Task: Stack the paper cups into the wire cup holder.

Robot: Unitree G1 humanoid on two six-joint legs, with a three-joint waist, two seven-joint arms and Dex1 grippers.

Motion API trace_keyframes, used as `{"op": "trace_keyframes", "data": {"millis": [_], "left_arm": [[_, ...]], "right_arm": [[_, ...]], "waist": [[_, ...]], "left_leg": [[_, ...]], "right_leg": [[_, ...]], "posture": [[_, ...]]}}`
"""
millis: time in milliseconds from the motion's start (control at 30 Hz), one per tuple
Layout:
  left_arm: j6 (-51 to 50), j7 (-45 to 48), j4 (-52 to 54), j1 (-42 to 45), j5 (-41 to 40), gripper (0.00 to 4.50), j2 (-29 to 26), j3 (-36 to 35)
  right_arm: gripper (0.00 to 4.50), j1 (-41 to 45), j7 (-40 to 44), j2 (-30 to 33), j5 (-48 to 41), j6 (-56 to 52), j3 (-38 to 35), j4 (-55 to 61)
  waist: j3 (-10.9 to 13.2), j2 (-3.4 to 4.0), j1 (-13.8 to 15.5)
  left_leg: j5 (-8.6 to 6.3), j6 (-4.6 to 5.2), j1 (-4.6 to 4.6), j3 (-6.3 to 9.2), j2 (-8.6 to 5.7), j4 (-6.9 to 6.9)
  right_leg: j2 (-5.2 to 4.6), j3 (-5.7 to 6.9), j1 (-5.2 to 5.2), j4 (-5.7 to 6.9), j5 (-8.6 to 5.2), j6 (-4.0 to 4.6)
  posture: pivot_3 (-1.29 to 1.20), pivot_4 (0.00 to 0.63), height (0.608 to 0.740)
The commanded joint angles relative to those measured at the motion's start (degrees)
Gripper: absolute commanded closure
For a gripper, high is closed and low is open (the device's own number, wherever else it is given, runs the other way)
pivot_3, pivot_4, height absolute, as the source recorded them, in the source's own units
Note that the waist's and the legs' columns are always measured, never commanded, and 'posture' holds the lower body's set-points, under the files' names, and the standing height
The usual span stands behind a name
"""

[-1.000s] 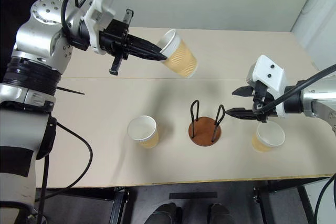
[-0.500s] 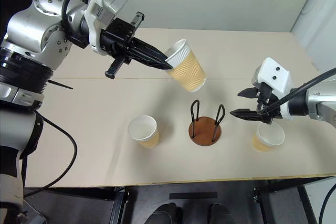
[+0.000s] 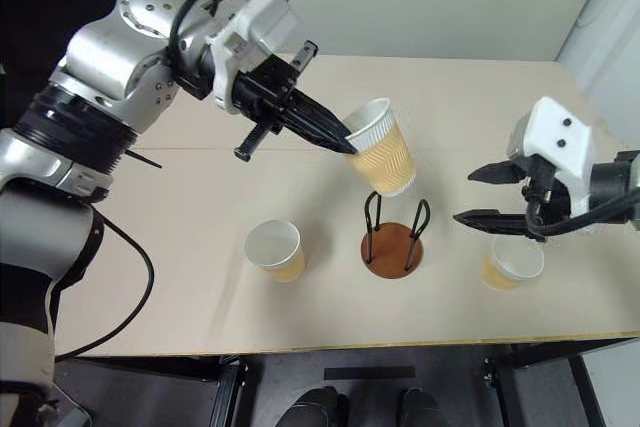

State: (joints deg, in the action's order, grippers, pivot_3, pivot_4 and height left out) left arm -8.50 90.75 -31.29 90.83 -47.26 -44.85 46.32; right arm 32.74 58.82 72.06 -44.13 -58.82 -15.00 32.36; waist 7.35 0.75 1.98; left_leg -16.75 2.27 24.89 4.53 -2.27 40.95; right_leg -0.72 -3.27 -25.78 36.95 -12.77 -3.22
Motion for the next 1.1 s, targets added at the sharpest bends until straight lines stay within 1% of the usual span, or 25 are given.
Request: {"op": "trace_keyframes", "data": {"millis": [33, 233, 333, 533, 667, 833, 933, 1033, 1100], "left_arm": [[3.2, 1.8, -0.6, 2.5, -1.2, 4.44, 0.5, 2.1], [5.7, 1.8, -1.2, 3.2, -2.0, 4.44, 1.6, 6.0], [7.8, 1.8, -1.5, 3.5, -1.4, 4.44, 2.6, 8.4], [12.0, 1.8, -3.8, 4.6, 0.3, 4.44, 4.1, 11.8], [12.8, 1.8, -4.5, 5.0, 0.1, 4.44, 4.6, 12.8], [17.1, 1.8, -8.5, 4.7, 4.5, 4.44, 7.0, 12.2], [17.3, 1.8, -8.3, 4.5, 4.7, 3.86, 7.2, 12.4], [16.5, 1.8, -7.9, 4.2, 3.9, 2.86, 7.5, 11.5], [16.4, 1.8, -7.7, 4.0, 3.7, 2.09, 7.5, 11.2]], "right_arm": [[1.45, 2.2, -1.5, 1.9, -3.9, -2.4, -5.5, 1.2], [1.45, 5.5, -4.2, 3.7, -7.2, -4.9, -7.3, 0.4], [1.45, 5.1, -5.0, 4.7, -7.7, -5.5, -8.2, 0.4], [1.45, 4.5, -6.8, 4.7, -9.1, -6.2, -8.9, 1.0], [1.45, 4.1, -7.6, 4.8, -9.6, -6.0, -9.1, 1.0], [1.45, 3.5, -8.5, 4.3, -9.9, -5.7, -9.0, 1.3], [1.45, 3.3, -8.8, 4.4, -10.1, -5.5, -8.7, 1.3], [1.45, 3.1, -8.9, 4.6, -10.0, -5.1, -8.4, 1.0], [1.45, 3.0, -8.9, 4.6, -9.9, -5.0, -8.3, 0.9]], "waist": [[0.0, 0.01, 0.0], [0.0, 0.0, 0.1], [0.0, 0.01, 0.3], [0.0, 0.0, 0.3], [0.0, -0.01, 0.4], [0.0, 0.0, 0.6], [0.0, 0.0, 0.7], [0.0, 0.0, 0.8], [0.0, 0.0, 0.9]], "left_leg": [[0.0, 0.0, 0.01, 0.05, 0.02, 0.01], [0.0, 0.0, 0.01, 0.05, 0.04, 0.02], [0.0, 0.0, 0.02, 0.03, 0.01, 0.01], [-0.02, 0.03, 0.03, -0.01, 0.0, 0.04], [-0.02, 0.04, 0.03, -0.07, -0.02, 0.02], [-0.03, 0.06, 0.03, -0.04, -0.03, 0.06], [-0.04, 0.07, 0.04, -0.06, -0.04, 0.07], [-0.04, 0.07, 0.05, -0.09, -0.05, 0.05], [-0.04, 0.08, 0.05, -0.06, -0.01, 0.06]], "right_leg": [[-0.05, -0.03, 0.0, 0.0, 0.0, -0.01], [-0.09, -0.07, -0.01, 0.02, 0.0, -0.05], [-0.06, -0.03, 0.0, 0.01, -0.01, -0.07], [-0.12, -0.07, 0.0, 0.03, -0.01, -0.12], [-0.06, -0.01, 0.0, 0.03, -0.01, -0.13], [-0.1, -0.02, 0.01, 0.03, -0.01, -0.16], [-0.1, -0.03, 0.0, 0.02, 0.0, -0.18], [-0.08, -0.03, -0.01, 0.02, 0.0, -0.19], [-0.12, -0.05, -0.01, 0.04, 0.0, -0.19]], "posture": [[0.0, 0.15, 0.74], [0.0, 0.15, 0.74], [0.0, 0.15, 0.74], [0.0, 0.15, 0.74], [0.0, 0.15, 0.74], [0.0, 0.15, 0.74], [0.0, 0.15, 0.74], [0.0, 0.15, 0.74], [0.0, 0.15, 0.74]]}}
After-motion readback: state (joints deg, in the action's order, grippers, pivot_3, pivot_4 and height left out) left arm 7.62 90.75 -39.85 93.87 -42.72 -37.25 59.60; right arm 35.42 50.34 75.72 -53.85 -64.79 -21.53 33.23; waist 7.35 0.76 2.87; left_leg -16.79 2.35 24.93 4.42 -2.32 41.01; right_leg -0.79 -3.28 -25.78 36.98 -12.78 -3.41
